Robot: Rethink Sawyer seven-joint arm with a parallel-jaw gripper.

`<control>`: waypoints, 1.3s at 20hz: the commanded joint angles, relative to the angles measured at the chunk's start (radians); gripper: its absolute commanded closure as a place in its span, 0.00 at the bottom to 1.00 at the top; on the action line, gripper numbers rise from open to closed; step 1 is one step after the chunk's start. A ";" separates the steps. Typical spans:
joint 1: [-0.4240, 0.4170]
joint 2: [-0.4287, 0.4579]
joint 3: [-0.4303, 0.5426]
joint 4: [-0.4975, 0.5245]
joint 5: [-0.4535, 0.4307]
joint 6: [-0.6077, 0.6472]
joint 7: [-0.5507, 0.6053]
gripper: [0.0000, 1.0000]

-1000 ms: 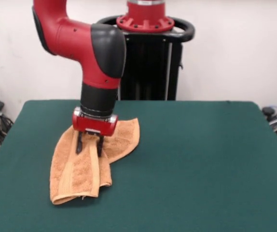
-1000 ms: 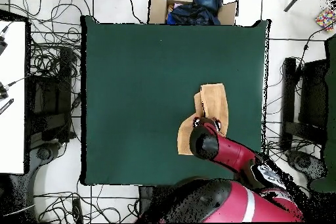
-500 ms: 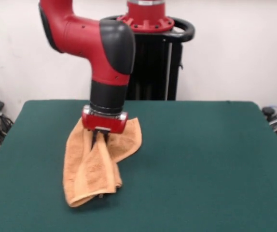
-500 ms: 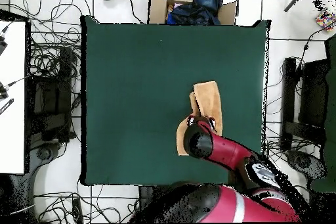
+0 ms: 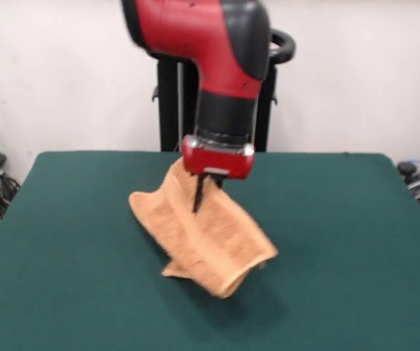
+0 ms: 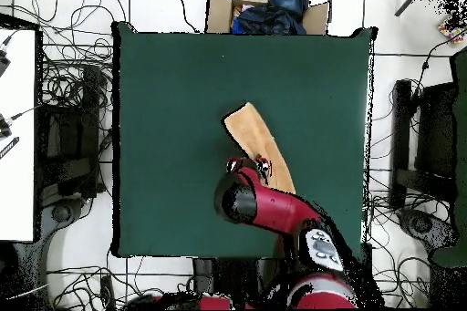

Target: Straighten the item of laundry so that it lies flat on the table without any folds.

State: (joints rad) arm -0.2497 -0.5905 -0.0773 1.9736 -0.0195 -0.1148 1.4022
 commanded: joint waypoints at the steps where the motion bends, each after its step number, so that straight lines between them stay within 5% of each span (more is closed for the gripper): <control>1: -0.064 -0.122 0.004 0.093 0.021 0.148 0.204 1.00; 8: -0.371 -0.153 0.164 -0.014 -0.096 0.339 -0.038 1.00; 14: -0.541 -0.140 0.298 -0.186 -0.142 0.573 -0.188 1.00; 26: -0.547 -0.304 0.314 -0.166 -0.185 0.733 -0.063 1.00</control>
State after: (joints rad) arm -0.8593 -0.7777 0.1357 1.8273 -0.1708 0.4900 1.4016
